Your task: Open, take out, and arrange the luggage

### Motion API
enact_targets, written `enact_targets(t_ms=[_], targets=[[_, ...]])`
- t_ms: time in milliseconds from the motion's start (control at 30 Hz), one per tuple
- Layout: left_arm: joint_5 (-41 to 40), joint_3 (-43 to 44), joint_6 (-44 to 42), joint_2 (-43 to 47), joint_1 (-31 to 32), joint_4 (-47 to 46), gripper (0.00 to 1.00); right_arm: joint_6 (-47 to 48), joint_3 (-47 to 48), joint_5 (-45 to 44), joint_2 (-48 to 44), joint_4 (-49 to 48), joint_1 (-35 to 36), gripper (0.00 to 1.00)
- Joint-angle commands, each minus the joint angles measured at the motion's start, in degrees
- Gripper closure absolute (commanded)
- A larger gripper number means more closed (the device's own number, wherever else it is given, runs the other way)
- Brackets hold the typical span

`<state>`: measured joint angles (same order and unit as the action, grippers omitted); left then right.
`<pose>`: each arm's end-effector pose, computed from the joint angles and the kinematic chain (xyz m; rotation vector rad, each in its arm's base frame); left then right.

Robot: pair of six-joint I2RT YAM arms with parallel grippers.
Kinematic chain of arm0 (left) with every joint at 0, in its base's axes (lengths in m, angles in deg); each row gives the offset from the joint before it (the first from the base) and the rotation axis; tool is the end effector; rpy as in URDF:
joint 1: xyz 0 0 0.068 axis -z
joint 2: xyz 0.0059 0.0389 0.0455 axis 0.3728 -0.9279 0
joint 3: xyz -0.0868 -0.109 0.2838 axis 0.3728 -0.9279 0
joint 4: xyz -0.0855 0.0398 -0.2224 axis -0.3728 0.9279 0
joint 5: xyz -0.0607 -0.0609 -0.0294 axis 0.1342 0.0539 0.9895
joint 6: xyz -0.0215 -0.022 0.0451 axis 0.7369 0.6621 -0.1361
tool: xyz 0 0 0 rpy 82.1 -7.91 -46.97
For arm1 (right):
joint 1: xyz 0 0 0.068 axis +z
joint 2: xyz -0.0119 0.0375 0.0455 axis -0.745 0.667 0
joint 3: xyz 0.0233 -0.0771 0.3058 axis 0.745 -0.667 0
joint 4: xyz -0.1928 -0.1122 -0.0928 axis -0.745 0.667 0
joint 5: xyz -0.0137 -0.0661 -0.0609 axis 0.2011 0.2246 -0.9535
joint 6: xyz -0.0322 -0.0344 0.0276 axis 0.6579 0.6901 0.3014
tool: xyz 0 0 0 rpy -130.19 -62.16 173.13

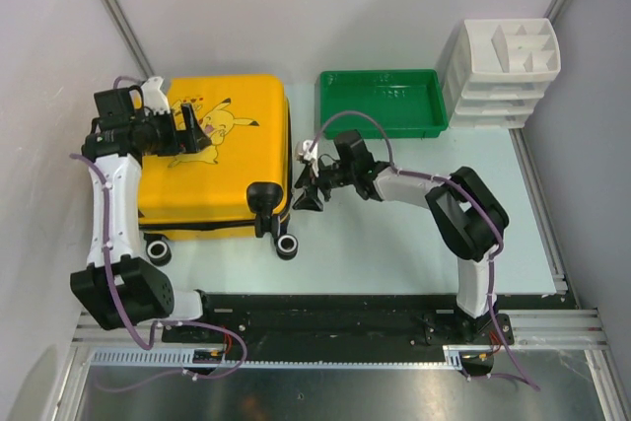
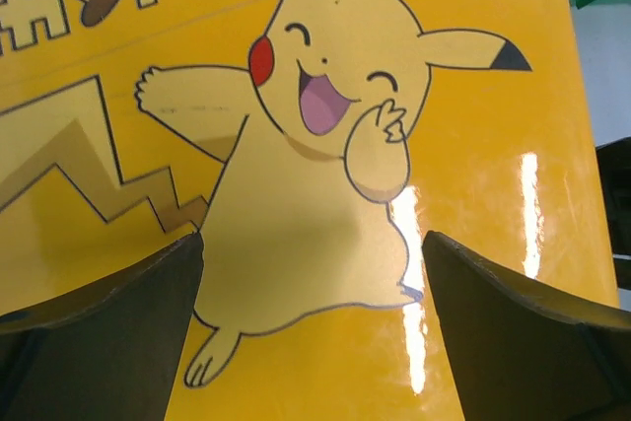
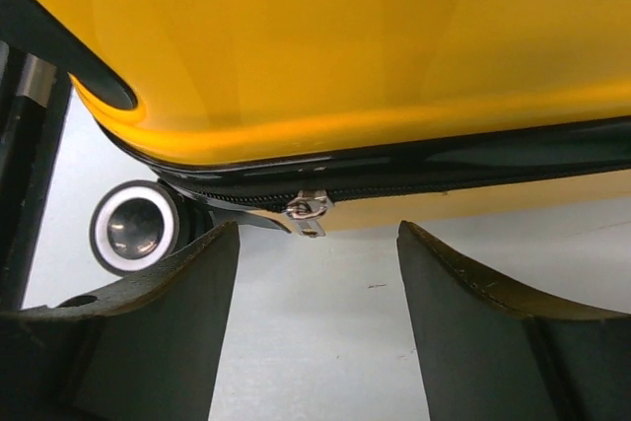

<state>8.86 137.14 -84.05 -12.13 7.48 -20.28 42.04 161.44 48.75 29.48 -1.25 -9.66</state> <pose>0.2540 0.0472 0.4188 0.0619 2.2412 -0.4001 0.3188 0.2897 0.2570 -1.4407 1.4684 1.1131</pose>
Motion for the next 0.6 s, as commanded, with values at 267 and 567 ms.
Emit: enact_targets(t_ms=[267, 567], targets=[[2.32, -4.69, 1.1, 5.44, -2.63, 0.96, 0.03, -7.75, -10.02, -20.56, -1.9, -23.72, 3.86, 0.4], [3.2, -5.48, 1.55, 4.12, -3.95, 0.7, 0.04, -11.7, -15.38, -22.86, -6.29, -31.9, 2.81, 0.65]])
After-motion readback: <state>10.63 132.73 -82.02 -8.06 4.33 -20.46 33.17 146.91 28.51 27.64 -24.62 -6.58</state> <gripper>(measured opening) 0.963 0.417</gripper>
